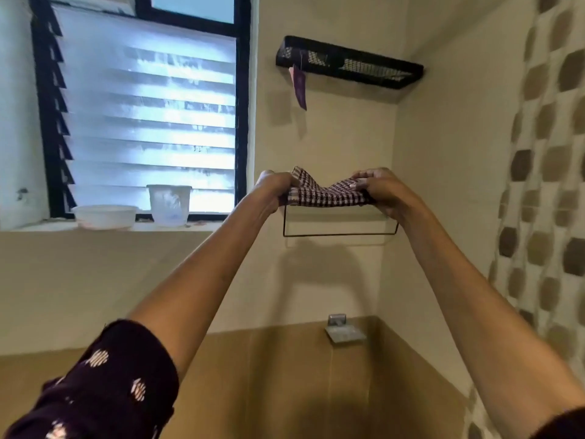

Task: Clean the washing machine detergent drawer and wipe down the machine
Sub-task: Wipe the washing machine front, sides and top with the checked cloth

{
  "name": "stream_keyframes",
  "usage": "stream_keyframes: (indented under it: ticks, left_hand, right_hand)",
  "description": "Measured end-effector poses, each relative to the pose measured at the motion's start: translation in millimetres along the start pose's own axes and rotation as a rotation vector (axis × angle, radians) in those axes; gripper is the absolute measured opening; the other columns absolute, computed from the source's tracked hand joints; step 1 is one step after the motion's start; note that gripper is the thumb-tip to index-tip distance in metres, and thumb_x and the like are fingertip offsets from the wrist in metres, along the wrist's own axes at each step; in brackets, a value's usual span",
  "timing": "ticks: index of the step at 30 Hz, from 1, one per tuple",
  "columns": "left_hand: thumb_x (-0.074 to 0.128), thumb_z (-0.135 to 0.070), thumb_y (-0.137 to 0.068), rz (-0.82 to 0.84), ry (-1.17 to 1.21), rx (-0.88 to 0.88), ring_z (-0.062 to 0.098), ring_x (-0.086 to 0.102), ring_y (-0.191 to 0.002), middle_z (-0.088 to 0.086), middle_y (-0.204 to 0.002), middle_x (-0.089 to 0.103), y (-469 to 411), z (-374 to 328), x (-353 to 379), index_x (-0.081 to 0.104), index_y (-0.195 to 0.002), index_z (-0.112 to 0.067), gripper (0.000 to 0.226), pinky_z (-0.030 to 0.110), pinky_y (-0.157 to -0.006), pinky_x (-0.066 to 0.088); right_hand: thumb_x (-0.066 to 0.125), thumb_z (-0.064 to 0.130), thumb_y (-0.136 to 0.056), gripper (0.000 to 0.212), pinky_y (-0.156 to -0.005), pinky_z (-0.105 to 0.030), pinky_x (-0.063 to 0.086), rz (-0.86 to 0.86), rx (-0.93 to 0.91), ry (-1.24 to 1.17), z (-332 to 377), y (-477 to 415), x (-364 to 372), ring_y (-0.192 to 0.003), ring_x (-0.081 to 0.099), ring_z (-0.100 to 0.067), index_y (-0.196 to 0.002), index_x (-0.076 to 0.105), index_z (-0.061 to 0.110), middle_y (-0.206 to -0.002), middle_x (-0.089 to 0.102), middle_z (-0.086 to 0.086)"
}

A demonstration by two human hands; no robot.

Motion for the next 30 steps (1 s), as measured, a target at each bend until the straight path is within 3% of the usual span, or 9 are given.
stream_keyframes:
  ticks: [5,8,12,16,19,22,25,27,30]
  left_hand:
    - [0.060,0.007,-0.082,-0.063,-0.044,0.020,0.018,0.058,-0.063,0.011,-0.074,0.057,-70.7,-3.5,16.2,0.047,-0.110,0.001,0.031,0.033,-0.063,0.054]
    - [0.060,0.004,-0.084,-0.121,-0.122,0.047,0.016,0.059,-0.066,0.009,-0.077,0.058,-109.7,-2.2,16.3,0.048,-0.116,0.005,0.033,0.031,-0.066,0.053]
    - [0.062,0.000,-0.084,-0.180,-0.209,0.096,0.018,0.061,-0.072,0.008,-0.076,0.058,-156.0,-2.4,16.4,0.056,-0.108,0.003,0.024,0.034,-0.074,0.054]
    - [0.063,0.001,-0.083,-0.204,-0.251,0.086,0.015,0.058,-0.067,0.008,-0.075,0.058,-191.9,7.8,16.1,0.057,-0.107,0.005,0.025,0.029,-0.068,0.053]
    - [0.066,-0.001,-0.081,-0.218,-0.307,0.076,0.014,0.060,-0.068,0.010,-0.080,0.060,-210.9,17.5,15.3,0.056,-0.110,0.004,0.031,0.026,-0.059,0.054]
    - [0.069,-0.005,-0.080,-0.253,-0.446,0.068,0.023,0.065,-0.093,0.016,-0.105,0.064,-226.1,27.5,15.8,0.056,-0.106,0.003,0.030,0.031,-0.078,0.056]
    - [0.063,-0.008,-0.084,-0.279,-0.613,0.054,0.017,0.057,-0.074,0.009,-0.086,0.059,-232.9,31.7,16.0,0.048,-0.074,-0.004,0.019,0.023,-0.062,0.049]
    - [0.061,-0.006,-0.085,-0.290,-0.737,0.086,0.013,0.048,-0.060,0.005,-0.070,0.049,-236.1,30.0,18.9,0.043,-0.065,-0.005,0.027,0.019,-0.050,0.041]
    - [0.057,-0.004,-0.087,-0.276,-0.953,0.160,0.019,0.053,-0.070,0.010,-0.076,0.054,-236.5,25.6,30.4,0.048,-0.068,-0.002,0.021,0.022,-0.057,0.044]
  right_hand:
    - [0.052,-0.010,-0.088,0.027,-0.080,-0.025,0.049,0.000,-0.056,0.019,-8.2,-84.4,-1.4,-0.098,0.054,-0.021,-0.114,0.056,-0.005,-0.118,0.057,-0.023]
    - [0.053,-0.008,-0.088,0.027,-0.069,-0.024,0.049,0.004,-0.077,0.051,-15.9,-128.0,7.1,-0.102,0.055,-0.022,-0.115,0.055,-0.006,-0.125,0.054,-0.023]
    - [0.052,-0.006,-0.089,0.028,-0.084,-0.036,0.050,-0.006,-0.120,0.112,-30.1,-178.7,21.3,-0.112,0.057,-0.027,-0.116,0.057,-0.004,-0.127,0.055,-0.018]
    - [0.056,-0.003,-0.088,0.027,-0.091,-0.034,0.048,-0.014,-0.135,0.145,-48.0,-216.7,32.9,-0.118,0.053,-0.026,-0.115,0.059,-0.003,-0.130,0.054,-0.017]
    - [0.056,-0.004,-0.087,0.026,-0.089,-0.029,0.045,0.000,-0.136,0.200,-60.8,-233.7,39.7,-0.119,0.052,-0.026,-0.113,0.061,-0.004,-0.128,0.056,-0.017]
    - [0.052,-0.005,-0.087,0.024,-0.090,-0.037,0.048,0.019,-0.106,0.324,-74.6,-244.9,42.9,-0.114,0.055,-0.033,-0.109,0.061,-0.012,-0.121,0.059,-0.024]
    - [0.050,-0.004,-0.087,0.029,-0.096,-0.053,0.044,0.061,-0.083,0.492,-81.7,-251.2,46.9,-0.114,0.053,-0.043,-0.111,0.055,-0.020,-0.121,0.054,-0.035]
    - [0.047,-0.006,-0.088,0.028,-0.091,-0.044,0.049,0.075,-0.098,0.562,-80.9,-253.0,50.2,-0.107,0.057,-0.039,-0.111,0.061,-0.014,-0.122,0.057,-0.030]
    - [0.047,-0.004,-0.088,0.030,-0.074,-0.030,0.047,0.099,-0.107,0.685,-80.8,-254.6,58.0,-0.096,0.061,-0.030,-0.114,0.063,-0.005,-0.122,0.061,-0.020]
Point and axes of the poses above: each hand's wrist, its own y-axis away from the middle knuckle, its own x-axis out of the palm, z = x × y, the point moved 7 cm from there along -y, towards the middle knuckle
